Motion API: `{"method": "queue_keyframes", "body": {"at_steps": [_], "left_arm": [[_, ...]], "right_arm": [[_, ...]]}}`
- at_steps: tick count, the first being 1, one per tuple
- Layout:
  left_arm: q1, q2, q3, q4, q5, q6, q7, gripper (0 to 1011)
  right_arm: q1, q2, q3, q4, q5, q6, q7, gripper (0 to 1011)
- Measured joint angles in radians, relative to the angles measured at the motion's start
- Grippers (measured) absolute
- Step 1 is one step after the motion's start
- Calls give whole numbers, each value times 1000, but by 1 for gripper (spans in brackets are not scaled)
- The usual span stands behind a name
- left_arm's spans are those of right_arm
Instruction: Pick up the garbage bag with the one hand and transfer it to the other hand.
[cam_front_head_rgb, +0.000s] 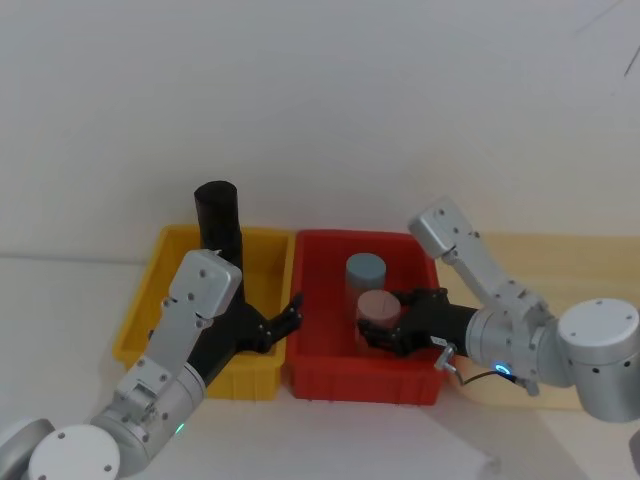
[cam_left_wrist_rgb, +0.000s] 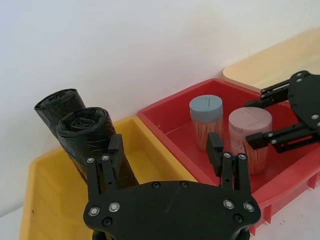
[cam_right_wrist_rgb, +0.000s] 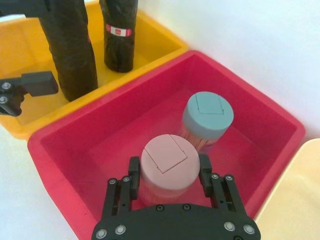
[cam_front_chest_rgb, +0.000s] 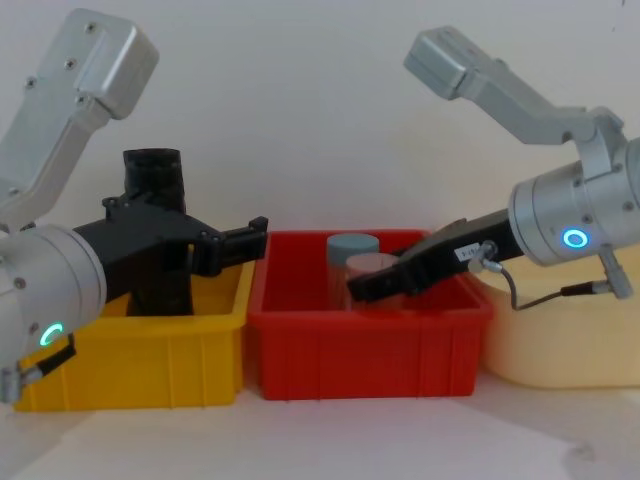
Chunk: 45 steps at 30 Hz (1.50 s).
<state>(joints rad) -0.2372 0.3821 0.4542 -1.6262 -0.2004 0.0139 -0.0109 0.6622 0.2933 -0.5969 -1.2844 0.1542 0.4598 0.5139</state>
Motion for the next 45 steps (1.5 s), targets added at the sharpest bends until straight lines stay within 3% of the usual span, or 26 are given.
{"method": "queue_keyframes", "body": {"at_steps": [14, 24, 30, 35, 45], "left_arm": [[0, 0, 0, 0, 0, 0, 0, 1001], [0, 0, 0, 0, 0, 0, 0, 1001], [0, 0, 0, 0, 0, 0, 0, 1001], [0, 0, 0, 0, 0, 0, 0, 1001], [0, 0, 0, 0, 0, 0, 0, 1001]], "right_arm": [[-50, 25, 84, -118, 28, -31, -57, 688], [-98, 65, 188, -239, 43, -35, -128, 688], [-140, 99, 253, -302, 47, -6, -172, 688], [-175, 121, 286, -330, 47, 25, -193, 688], [-210, 140, 298, -317, 27, 61, -216, 688]]}}
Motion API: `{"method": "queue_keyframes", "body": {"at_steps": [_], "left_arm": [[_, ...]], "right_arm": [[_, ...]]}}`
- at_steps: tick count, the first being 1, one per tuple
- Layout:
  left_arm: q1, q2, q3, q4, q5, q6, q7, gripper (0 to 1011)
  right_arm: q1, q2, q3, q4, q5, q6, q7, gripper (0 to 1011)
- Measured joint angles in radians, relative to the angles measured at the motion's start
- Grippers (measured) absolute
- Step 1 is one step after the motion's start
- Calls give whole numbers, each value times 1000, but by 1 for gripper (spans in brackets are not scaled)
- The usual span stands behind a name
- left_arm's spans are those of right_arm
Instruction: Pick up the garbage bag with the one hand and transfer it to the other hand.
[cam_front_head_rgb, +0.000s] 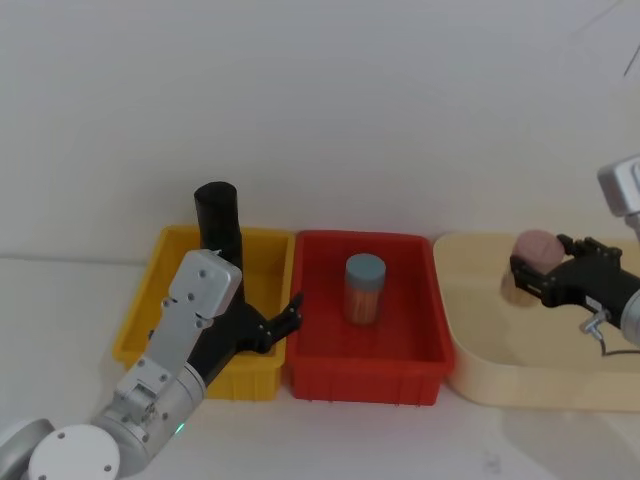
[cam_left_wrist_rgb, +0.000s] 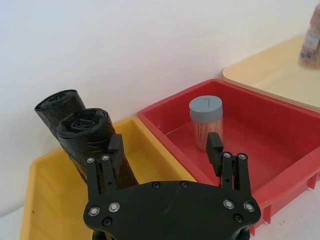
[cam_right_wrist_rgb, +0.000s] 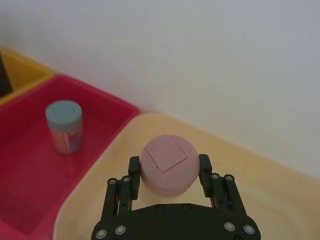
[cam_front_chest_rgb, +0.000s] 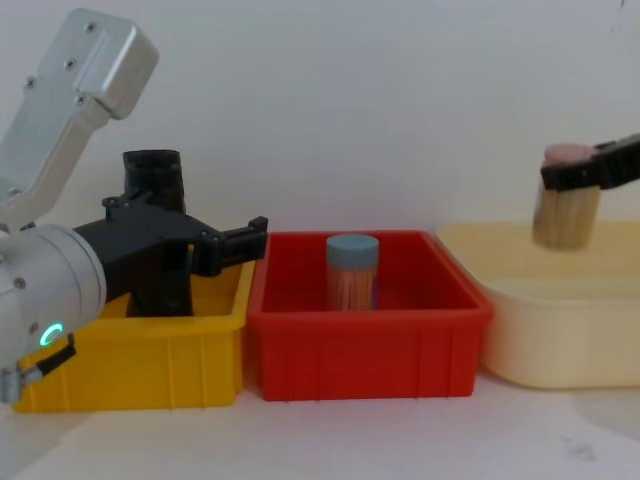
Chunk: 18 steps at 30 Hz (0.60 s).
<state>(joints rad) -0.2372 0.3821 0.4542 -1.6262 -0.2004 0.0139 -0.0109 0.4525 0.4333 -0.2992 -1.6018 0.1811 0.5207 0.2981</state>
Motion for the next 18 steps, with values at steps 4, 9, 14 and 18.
{"method": "queue_keyframes", "body": {"at_steps": [4, 9, 14, 18], "left_arm": [[0, 0, 0, 0, 0, 0, 0, 1001], [0, 0, 0, 0, 0, 0, 0, 1001], [0, 0, 0, 0, 0, 0, 0, 1001], [0, 0, 0, 0, 0, 0, 0, 1001]], "right_arm": [[-5, 3, 0, 7, -7, 7, -5, 753], [-10, 5, -1, 15, -13, 12, -8, 913], [-14, 7, -1, 21, -18, 16, -11, 1001], [-16, 8, -1, 24, -20, 18, -12, 1001]]}}
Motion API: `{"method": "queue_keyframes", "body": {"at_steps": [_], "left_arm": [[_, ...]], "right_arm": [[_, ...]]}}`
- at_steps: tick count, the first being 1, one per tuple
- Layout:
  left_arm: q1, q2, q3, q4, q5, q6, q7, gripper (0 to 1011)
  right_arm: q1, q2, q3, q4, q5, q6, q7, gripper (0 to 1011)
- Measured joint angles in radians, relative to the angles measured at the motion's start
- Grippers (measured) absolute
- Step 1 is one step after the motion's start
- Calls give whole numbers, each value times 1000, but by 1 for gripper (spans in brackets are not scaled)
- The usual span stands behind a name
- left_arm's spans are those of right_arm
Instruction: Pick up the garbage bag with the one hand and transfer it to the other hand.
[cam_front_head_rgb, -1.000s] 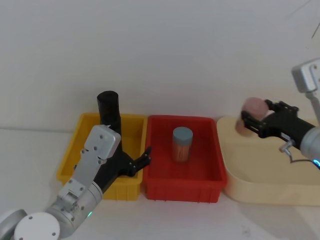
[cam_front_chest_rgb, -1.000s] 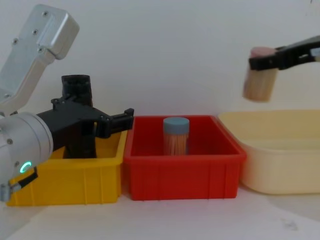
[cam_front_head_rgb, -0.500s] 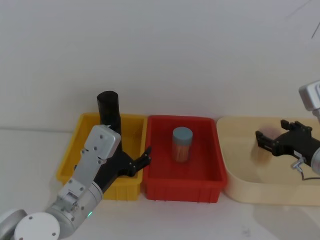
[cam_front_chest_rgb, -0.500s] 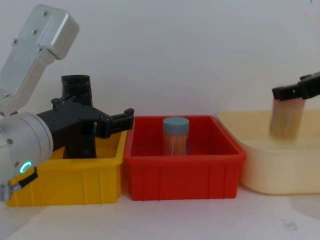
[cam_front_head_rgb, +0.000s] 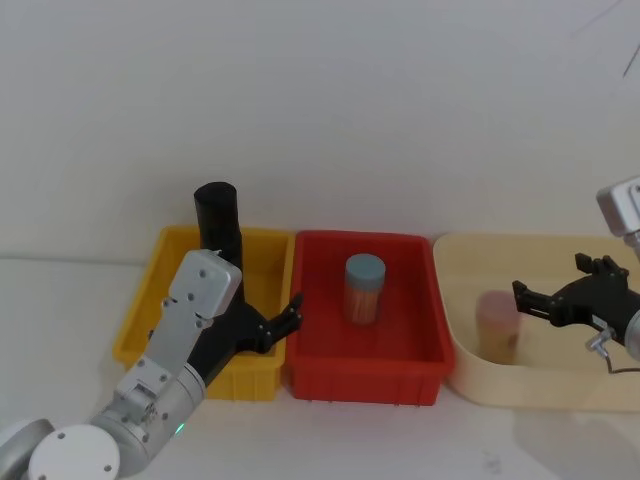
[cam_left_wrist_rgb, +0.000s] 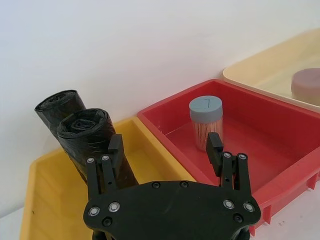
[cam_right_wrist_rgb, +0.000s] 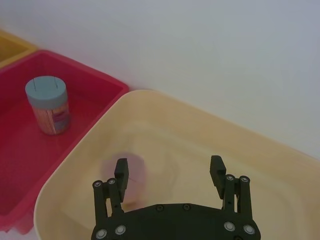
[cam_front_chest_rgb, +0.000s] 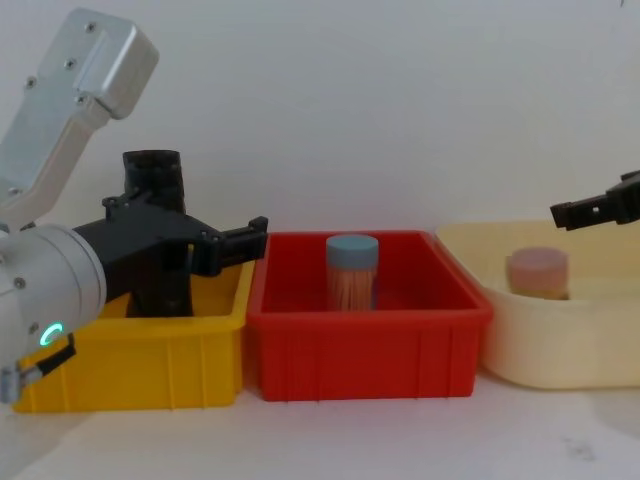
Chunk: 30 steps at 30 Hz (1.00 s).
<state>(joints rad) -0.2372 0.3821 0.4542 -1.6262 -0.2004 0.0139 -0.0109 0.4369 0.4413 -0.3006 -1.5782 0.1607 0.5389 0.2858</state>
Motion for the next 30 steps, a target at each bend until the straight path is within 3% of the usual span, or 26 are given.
{"method": "queue_keyframes", "body": {"at_steps": [7, 16, 23, 30], "left_arm": [[-1, 3, -1, -3, -4, 2, -15, 1001], [14, 40, -14, -47, -47, 41, -83, 1001], [55, 71, -42, -102, -78, 84, -101, 1001], [96, 83, -81, -146, -96, 123, -81, 1001]], "right_arm": [[-2, 1, -1, 3, -3, 3, -2, 1001], [-3, 2, -1, 5, -5, 4, -2, 1001], [-4, 2, -1, 6, -6, 5, -3, 1001], [-4, 2, -1, 7, -6, 5, -4, 1001]]}}
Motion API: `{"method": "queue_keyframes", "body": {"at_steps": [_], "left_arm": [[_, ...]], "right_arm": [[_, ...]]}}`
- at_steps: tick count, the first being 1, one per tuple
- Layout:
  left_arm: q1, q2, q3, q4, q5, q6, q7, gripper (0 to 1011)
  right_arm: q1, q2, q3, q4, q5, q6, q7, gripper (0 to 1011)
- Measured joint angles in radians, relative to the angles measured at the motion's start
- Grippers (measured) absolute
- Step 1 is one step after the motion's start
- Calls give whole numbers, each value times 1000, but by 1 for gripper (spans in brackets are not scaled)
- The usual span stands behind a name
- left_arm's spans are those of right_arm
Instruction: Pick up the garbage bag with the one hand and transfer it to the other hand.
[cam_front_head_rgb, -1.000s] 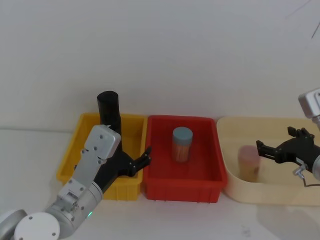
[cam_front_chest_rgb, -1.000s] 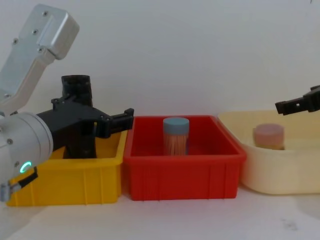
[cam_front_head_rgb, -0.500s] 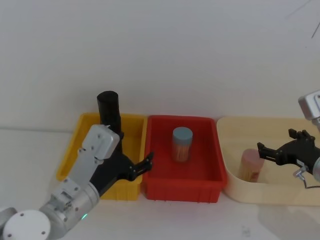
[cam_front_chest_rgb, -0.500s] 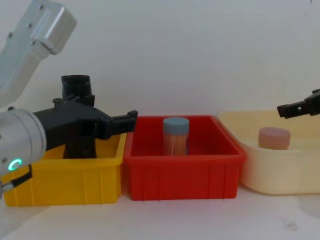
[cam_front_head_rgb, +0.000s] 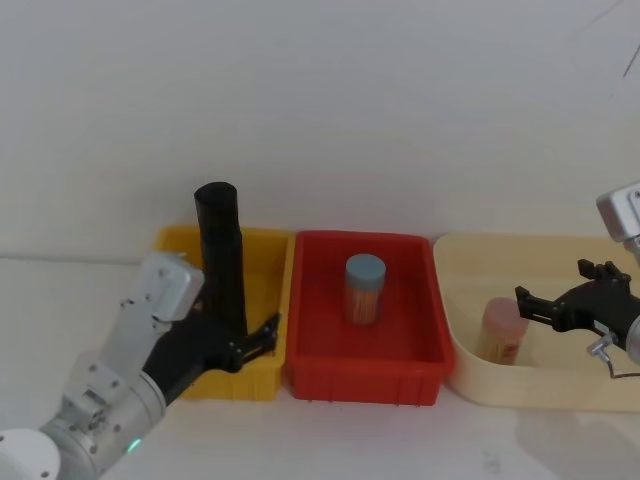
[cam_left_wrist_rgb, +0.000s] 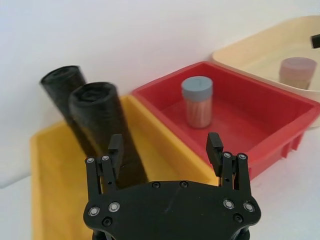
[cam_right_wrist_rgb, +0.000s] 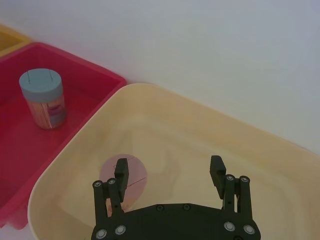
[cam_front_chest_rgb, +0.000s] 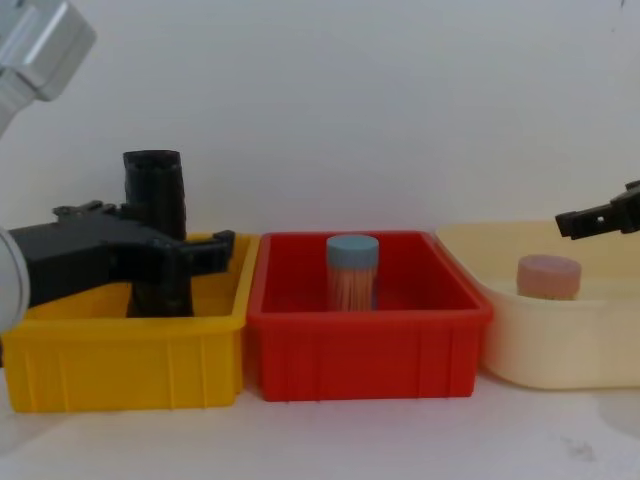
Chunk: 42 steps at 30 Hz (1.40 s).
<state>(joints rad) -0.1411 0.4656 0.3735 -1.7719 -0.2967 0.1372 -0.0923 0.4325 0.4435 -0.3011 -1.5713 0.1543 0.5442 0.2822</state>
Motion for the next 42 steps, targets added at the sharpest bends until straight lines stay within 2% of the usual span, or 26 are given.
{"method": "queue_keyframes", "body": {"at_steps": [7, 10, 19, 30, 42], "left_arm": [[13, -7, -39, -13, -7, 32, 39, 1001], [0, -17, -54, 0, -10, 44, 52, 1001], [-51, -40, -71, 49, -19, 61, 52, 1001], [-146, -71, -68, 148, -51, 88, -19, 1001], [-276, -118, -43, 302, -86, 142, -116, 1001]], "right_arm": [[0, 0, 0, 0, 0, 0, 0, 1001], [0, 0, 0, 0, 0, 0, 0, 1001], [0, 0, 0, 0, 0, 0, 0, 1001], [0, 0, 0, 0, 0, 0, 0, 1001], [0, 0, 0, 0, 0, 0, 0, 1001]]}}
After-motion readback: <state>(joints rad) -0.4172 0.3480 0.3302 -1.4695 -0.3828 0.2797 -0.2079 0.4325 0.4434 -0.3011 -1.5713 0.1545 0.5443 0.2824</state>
